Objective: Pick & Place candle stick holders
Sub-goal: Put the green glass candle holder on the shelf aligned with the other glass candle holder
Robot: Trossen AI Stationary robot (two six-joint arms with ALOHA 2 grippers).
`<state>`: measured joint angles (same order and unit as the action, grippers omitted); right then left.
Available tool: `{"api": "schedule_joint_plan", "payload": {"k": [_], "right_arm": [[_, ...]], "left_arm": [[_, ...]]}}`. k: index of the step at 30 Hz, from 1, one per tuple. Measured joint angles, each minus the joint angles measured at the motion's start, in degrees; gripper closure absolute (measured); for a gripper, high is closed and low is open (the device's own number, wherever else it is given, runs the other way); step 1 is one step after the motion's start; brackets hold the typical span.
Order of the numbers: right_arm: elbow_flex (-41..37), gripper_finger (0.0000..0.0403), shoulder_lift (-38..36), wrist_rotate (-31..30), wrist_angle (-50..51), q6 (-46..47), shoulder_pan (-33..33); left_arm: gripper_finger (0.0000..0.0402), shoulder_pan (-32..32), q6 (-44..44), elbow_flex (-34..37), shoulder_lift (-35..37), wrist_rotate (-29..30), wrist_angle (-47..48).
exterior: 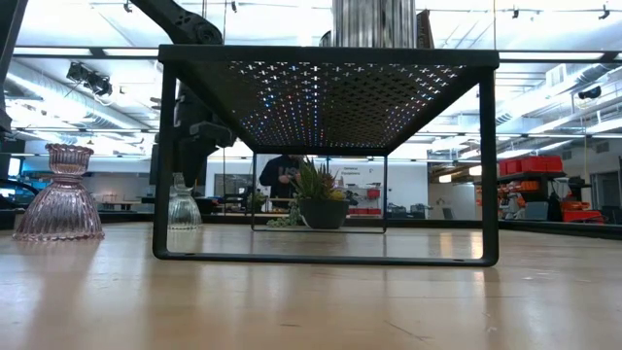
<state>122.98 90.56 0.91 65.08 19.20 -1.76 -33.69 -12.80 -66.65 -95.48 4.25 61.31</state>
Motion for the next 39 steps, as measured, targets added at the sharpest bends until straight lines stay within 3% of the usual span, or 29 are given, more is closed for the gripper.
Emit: {"api": "schedule_joint_plan", "payload": {"k": [4,13,21,28,39], "right_arm": [[0.0,0.0181,0.0,0.0,0.0,0.4,0.0],[0.0,0.0181,0.0,0.0,0.0,0.4,0.0],[0.0,0.0181,0.0,0.0,0.1,-0.1,0.0],[0.0,0.0181,0.0,0.0,0.2,-0.6,0.0],[0.0,0.0181,0.0,0.0,0.2,-1.7,0.0]], "left_arm": [[0.0223,0.0,0.5,0.0,0.0,0.2,-0.3],[0.0225,0.0,0.6,0.0,0.0,0.2,-0.3],[0.0225,0.9,0.4,-1.1,2.5,-1.4,7.6],[0.0225,3.4,-2.5,-4.2,8.3,-6.6,12.9],[0.0225,13.1,-11.8,-15.7,15.0,-14.8,21.1]]}}
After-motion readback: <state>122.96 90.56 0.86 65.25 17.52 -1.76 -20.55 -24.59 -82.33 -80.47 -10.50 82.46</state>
